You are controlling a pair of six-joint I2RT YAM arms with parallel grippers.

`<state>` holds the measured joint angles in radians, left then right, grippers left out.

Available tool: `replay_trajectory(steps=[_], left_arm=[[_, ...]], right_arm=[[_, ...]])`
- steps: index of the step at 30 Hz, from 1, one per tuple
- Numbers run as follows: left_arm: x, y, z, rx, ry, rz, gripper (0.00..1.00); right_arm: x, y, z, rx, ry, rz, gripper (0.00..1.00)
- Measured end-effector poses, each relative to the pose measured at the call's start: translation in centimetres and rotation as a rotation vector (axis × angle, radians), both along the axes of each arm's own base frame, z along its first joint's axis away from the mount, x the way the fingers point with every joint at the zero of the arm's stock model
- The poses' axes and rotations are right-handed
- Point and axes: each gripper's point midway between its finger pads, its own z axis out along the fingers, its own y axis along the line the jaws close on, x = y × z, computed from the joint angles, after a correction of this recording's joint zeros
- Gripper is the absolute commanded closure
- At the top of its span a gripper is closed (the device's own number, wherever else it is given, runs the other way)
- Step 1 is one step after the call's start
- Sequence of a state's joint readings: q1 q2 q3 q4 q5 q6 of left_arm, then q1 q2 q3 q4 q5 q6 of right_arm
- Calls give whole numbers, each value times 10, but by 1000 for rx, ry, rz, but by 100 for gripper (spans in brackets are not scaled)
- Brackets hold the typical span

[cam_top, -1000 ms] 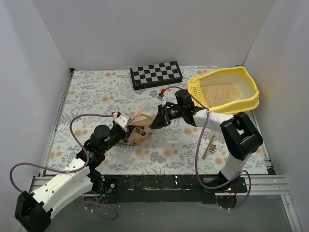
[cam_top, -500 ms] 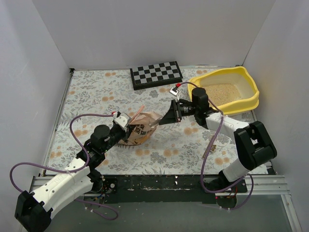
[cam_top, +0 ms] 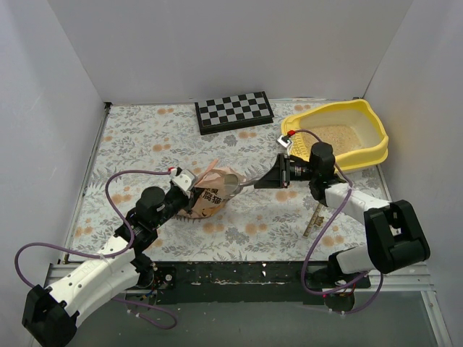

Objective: Fill the litter box with clean litter

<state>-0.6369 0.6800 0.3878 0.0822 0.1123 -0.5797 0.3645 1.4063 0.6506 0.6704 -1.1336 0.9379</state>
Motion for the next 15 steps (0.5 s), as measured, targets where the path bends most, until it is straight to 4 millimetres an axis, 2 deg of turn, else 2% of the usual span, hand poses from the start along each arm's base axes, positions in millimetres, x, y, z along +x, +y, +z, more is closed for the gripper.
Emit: replay_trajectory(steps=[6, 15], left_arm=[[-1, -2, -1, 3, -1, -14, 100], [-3, -6, -3, 5, 6, -38, 100]], right_arm=[[-5, -18, -6, 3, 19, -48, 99], [-24, -32, -5, 17, -10, -69, 99]])
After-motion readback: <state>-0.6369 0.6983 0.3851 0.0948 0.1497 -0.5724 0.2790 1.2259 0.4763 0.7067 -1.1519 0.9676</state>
